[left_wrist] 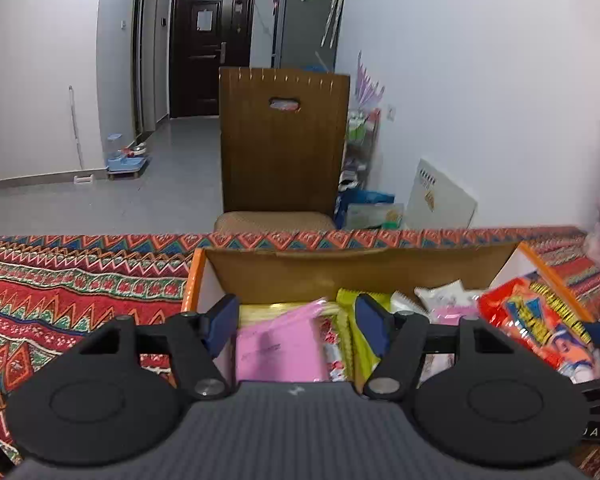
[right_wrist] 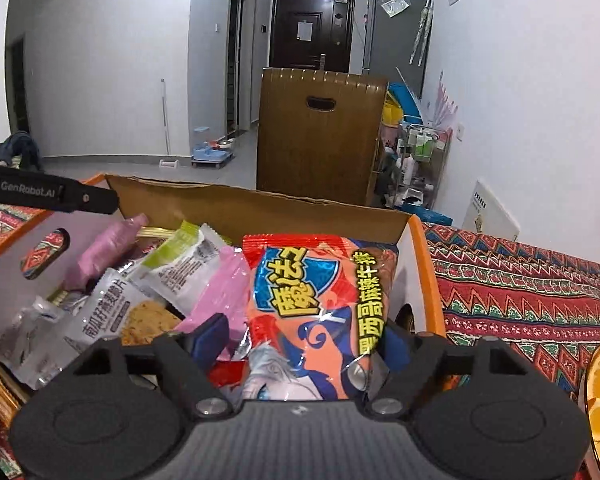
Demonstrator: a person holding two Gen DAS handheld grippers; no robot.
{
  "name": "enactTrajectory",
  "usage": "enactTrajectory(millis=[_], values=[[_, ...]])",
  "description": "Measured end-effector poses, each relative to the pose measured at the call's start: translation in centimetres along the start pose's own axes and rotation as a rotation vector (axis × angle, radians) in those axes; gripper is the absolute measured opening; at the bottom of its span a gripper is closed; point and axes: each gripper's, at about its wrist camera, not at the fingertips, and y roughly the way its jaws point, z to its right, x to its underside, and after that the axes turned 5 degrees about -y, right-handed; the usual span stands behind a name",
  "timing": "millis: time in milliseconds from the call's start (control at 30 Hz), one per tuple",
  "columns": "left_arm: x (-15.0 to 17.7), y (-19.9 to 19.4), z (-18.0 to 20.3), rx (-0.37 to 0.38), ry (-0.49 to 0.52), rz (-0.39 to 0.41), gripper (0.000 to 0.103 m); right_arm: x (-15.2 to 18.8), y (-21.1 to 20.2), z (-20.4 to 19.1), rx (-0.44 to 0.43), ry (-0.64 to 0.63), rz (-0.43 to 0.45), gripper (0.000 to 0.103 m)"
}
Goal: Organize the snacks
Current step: 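Open both tools to release the packet and chip bag into the box, then withdraw both tools back toward the remaining snacks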
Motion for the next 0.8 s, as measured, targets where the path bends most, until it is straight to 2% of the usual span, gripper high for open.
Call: enactTrajectory(millis=[200, 333, 467, 600, 800], values=[[-0.5, -1.9, -0.1, -0.013, 0.0, 0.02, 0.069, -0.7, -2.4, 0.4, 0.003, 0.011, 0.048, 0.082], [-1.0, -5.2, 0.2, -0.009, 0.003, 0.046, 0.075, -1.0, -4.6, 0.5, 0.01, 0.013, 0.074, 0.082], [-0.7, -10.6, 0.3, 0.007, -0.014, 0.079, 0.084, -1.7, -7.9, 0.5, 0.011, 0.008, 0.109, 0.082], [0.4, -17.3, 1.1, 0.021, -0.002, 0.12, 0.093, -1.6, -13.3, 0.2, 0.006, -0.007, 0.159, 0.088], [5.7, -29.0, 2.0, 0.092, 0.03, 0.199, 0.103, 1.1, -22.4, -0.8, -0.018, -0.026, 0.246, 0.094]])
